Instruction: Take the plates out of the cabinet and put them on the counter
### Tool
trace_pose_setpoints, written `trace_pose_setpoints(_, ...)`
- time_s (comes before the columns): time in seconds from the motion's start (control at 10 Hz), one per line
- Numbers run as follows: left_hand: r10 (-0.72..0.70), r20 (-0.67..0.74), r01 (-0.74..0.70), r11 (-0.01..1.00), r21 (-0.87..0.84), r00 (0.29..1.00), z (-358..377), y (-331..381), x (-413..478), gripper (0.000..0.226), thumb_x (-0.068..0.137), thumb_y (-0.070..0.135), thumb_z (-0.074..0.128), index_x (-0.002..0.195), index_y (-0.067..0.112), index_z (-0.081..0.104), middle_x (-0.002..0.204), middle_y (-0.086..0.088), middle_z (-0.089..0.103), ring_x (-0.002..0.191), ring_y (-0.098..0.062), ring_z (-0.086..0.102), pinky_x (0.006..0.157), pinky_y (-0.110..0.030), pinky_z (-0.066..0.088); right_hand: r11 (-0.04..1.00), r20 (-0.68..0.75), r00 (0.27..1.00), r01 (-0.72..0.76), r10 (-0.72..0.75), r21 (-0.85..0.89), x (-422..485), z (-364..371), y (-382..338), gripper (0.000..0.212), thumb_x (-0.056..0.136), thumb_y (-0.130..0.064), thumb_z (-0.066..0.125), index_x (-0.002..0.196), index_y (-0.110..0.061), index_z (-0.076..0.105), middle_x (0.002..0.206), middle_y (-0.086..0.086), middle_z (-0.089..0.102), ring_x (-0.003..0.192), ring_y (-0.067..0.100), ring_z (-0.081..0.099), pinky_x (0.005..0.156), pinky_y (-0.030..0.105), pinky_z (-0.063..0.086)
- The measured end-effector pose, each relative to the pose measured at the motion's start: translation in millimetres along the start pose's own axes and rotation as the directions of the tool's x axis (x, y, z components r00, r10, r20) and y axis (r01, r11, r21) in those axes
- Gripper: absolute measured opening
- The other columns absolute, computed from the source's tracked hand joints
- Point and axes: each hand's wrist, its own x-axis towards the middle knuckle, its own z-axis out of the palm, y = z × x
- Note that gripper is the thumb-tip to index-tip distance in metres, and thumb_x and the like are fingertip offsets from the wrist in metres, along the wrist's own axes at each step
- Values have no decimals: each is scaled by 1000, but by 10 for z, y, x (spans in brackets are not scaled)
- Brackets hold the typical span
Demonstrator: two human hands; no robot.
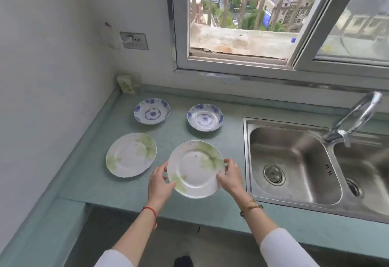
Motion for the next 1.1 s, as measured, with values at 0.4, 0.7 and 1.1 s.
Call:
trace_pose_setpoints(0.4, -65, 83, 60, 996, 59, 994, 127, -361, 949, 72, 72, 11, 76, 138, 29, 54, 101, 15, 52, 84, -1, 60, 72, -19, 47, 989, 55, 990, -122, 126, -81, 787, 480, -32, 42, 79, -5, 59, 119, -8, 49, 120, 12, 52, 92, 16, 45, 80, 25, 38)
trace_pose_setpoints(0.7, -37, 142, 27, 997, 74, 989, 151, -405, 972, 73, 75, 10, 78, 141, 25, 51, 103, 4, 54, 85, -7, 59, 76, -22, 54, 981, 15, 986, -166, 168, -101, 762, 511, -18, 41, 80, -11, 63, 119, -8, 50, 118, 10, 53, 106, 24, 54, 87, 32, 45)
trace_pose_setpoints(1.1, -21, 124, 17, 999, 40, 992, 115, -445, 960, 67, 78, 12, 78, 140, 18, 51, 114, 1, 58, 78, -4, 54, 73, -12, 42, 939, 3, 988, -143, 152, -314, 734, 441, -85, 41, 88, -21, 58, 125, -10, 46, 125, 10, 50, 111, 29, 56, 86, 37, 46)
